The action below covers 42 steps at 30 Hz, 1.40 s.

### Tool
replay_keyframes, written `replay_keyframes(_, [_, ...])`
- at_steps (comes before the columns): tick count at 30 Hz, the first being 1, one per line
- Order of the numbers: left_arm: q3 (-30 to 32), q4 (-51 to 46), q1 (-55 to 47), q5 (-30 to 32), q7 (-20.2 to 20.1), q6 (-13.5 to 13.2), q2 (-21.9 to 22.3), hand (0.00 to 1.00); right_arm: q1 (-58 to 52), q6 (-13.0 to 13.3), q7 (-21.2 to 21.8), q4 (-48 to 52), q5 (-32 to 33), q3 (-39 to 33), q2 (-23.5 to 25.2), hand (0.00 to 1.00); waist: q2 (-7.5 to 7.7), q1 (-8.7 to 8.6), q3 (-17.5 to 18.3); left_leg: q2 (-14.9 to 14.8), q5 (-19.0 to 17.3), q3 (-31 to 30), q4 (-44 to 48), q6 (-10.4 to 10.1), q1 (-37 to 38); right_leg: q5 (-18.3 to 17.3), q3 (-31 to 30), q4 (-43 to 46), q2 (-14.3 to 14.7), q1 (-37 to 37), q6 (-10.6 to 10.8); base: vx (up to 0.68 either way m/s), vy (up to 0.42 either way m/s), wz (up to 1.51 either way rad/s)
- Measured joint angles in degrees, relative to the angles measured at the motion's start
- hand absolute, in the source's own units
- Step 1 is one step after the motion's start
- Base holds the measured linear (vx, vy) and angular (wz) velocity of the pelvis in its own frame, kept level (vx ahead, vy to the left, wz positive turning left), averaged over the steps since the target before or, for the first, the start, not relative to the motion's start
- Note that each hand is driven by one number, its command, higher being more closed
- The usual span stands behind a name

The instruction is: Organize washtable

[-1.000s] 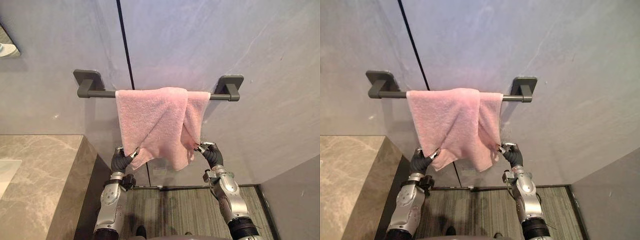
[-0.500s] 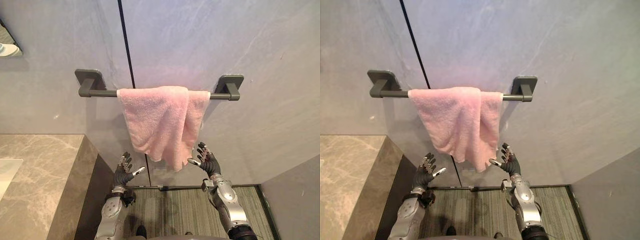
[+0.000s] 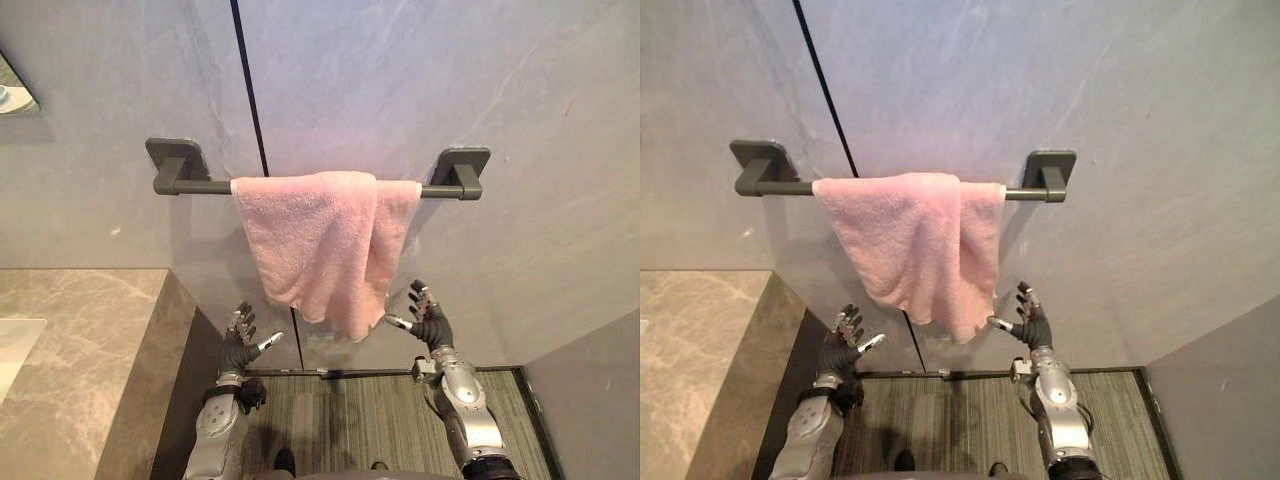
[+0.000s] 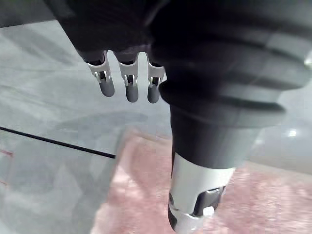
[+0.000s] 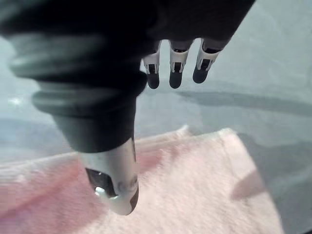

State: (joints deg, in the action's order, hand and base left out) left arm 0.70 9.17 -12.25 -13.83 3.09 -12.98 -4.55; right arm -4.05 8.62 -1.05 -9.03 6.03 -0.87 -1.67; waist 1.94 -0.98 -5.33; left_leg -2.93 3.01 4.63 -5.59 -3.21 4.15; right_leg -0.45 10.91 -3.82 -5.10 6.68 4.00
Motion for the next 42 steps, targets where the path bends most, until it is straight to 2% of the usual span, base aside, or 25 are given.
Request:
replay_keyframes(7, [2.70,-13.99,-1.61,0.00,0.71,-1.49,0.05,0.00,-1.05,0.39,-0.25,11.20,0.17,-4.40,-0.14,0.00,0.05,-0.07,-0.15,0.06,-0.02,0.00,0.02,0.04,0.06,-0.22,0.00,0.61,-0.13,-0.23,0.09,0.00,0.000,0.00])
replay_keyframes(12, [1.96,-23.40,-1.63,-0.02,0.49,-3.66,-0.07,0.00,-1.06,2.89,0.40,21.44,2.46,-4.80,-0.70,0.00,0.07,-0.19,-0.33,0.08,-0.02,0.00,0.05,0.04,0.20,-0.22,-0.01,0.67,-0.15,-0.14,0.09,0.00,0.000,0.00])
replay_keyframes(15, [0.85,-25.68,-1.37,-0.16,-0.80,-4.49,-0.31,0.00,-0.05,4.69,1.56,24.54,3.43,-3.50,-2.02,0.00,0.08,-0.29,-0.33,0.06,-0.02,0.09,0.06,0.04,0.41,-0.22,-0.09,0.69,-0.13,-0.03,0.09,0.00,0.000,0.00])
replay_keyframes(19, [-1.88,-25.68,0.17,-0.30,-1.96,-4.85,-1.12,0.00,2.04,4.97,3.74,26.53,5.40,0.82,-4.33,0.00,0.09,-0.67,-0.32,0.03,-0.02,0.37,0.06,0.04,0.64,-0.21,-0.24,0.82,-0.10,-0.03,0.08,0.00,0.000,-0.03])
replay_keyframes(26, [-5.11,-25.54,3.61,-0.14,-1.95,-4.95,-3.12,0.00,4.23,4.57,3.83,26.10,9.32,4.09,-6.25,0.00,0.05,-1.38,-0.30,-0.15,-0.02,1.34,0.08,0.05,0.61,-0.14,-1.32,1.30,0.05,-0.85,0.00,-0.02,-0.006,-0.08])
replay_keyframes(42, [-5.87,-19.16,7.11,0.00,-0.16,-5.09,-2.99,0.00,7.53,5.01,4.78,21.38,13.64,6.49,-8.95,0.00,-0.66,-2.04,0.73,-0.22,0.04,1.64,0.03,0.09,0.34,-0.01,-1.75,1.69,0.11,-1.58,-0.11,-0.02,-0.003,-0.02])
